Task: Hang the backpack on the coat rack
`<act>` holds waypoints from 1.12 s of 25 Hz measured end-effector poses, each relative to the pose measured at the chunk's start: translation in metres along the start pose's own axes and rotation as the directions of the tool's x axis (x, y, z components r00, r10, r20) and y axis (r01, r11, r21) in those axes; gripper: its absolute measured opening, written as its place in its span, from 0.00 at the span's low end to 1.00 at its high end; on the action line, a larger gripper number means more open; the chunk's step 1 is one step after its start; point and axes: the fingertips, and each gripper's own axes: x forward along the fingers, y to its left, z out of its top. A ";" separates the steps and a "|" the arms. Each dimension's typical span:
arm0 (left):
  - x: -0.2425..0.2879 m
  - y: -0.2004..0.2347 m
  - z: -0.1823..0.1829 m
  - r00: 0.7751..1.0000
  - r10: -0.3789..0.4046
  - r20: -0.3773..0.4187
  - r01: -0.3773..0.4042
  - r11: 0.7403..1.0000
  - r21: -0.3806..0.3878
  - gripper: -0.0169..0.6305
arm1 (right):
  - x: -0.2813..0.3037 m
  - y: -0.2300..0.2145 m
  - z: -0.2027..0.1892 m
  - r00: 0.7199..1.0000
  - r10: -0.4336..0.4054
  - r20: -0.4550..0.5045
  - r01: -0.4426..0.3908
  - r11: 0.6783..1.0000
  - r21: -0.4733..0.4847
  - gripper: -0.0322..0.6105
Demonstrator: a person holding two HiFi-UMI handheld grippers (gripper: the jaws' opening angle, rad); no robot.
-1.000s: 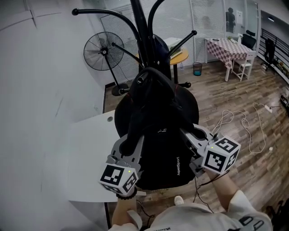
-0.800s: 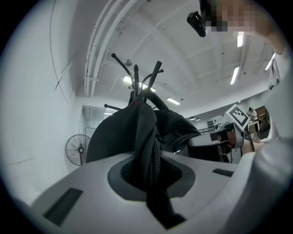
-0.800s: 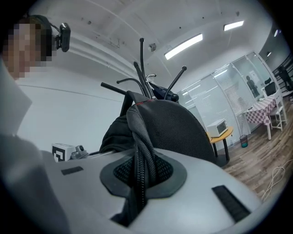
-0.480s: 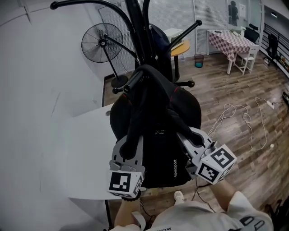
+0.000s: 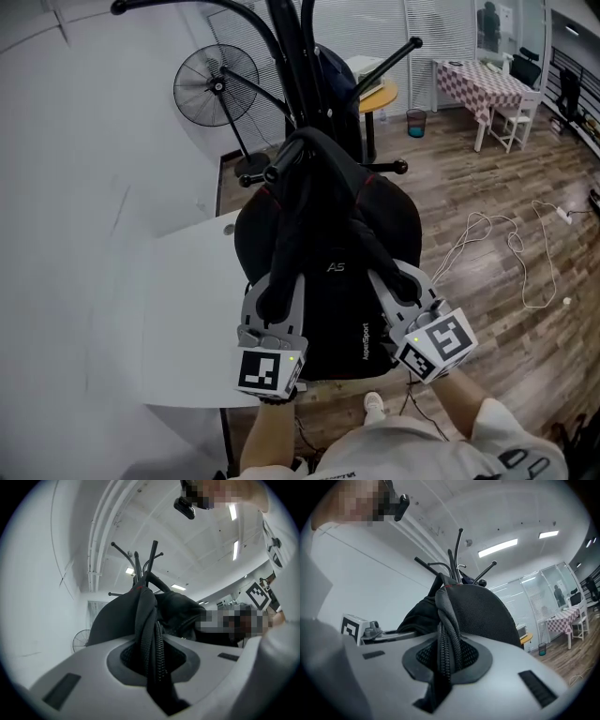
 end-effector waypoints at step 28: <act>-0.153 -0.022 0.038 0.989 0.053 0.135 -0.044 0.997 -0.068 0.29 | -0.113 0.034 -0.009 0.974 -0.225 0.014 0.225 0.971 -0.078 0.20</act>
